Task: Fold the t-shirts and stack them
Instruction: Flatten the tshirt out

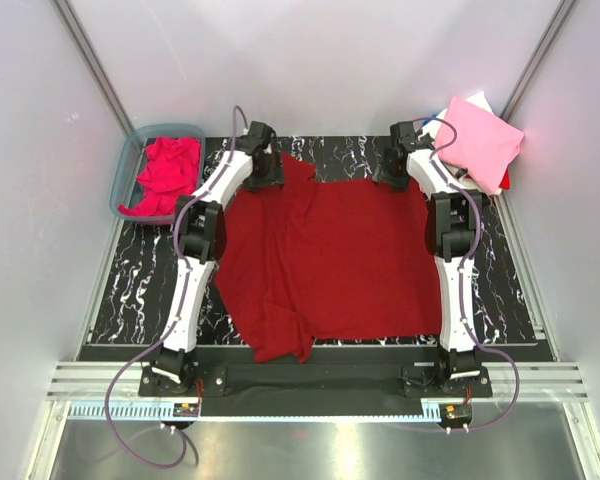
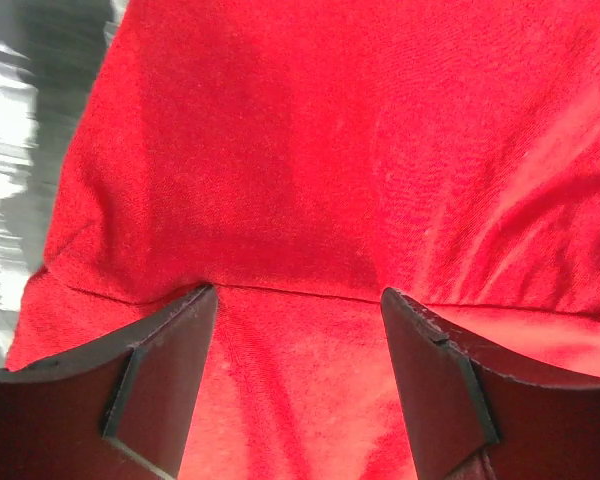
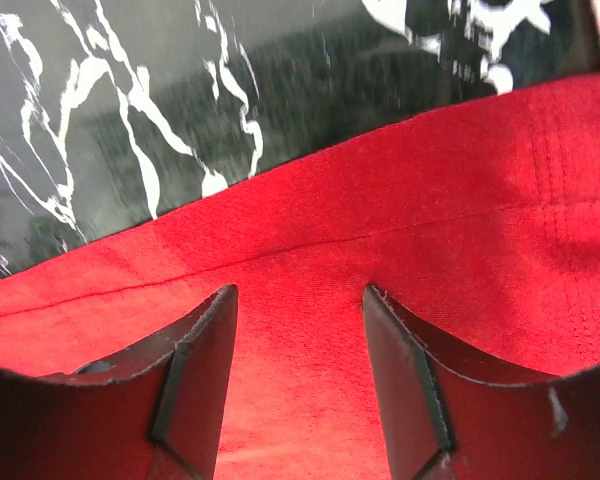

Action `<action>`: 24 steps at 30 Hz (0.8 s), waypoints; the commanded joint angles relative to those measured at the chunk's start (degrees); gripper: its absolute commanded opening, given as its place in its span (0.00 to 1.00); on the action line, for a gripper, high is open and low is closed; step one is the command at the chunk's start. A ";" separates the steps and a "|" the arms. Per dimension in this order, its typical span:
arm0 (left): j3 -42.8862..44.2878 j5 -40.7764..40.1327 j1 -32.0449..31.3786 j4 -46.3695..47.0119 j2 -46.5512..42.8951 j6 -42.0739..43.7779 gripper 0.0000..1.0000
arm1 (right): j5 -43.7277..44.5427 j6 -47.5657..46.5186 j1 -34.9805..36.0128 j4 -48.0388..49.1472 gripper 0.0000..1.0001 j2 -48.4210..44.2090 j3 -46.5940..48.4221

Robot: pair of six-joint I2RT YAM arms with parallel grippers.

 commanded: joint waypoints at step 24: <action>-31.19 -5.57 -2.93 2.53 -46.76 3.21 0.99 | -11.71 2.08 0.20 -7.63 1.00 -20.59 -3.20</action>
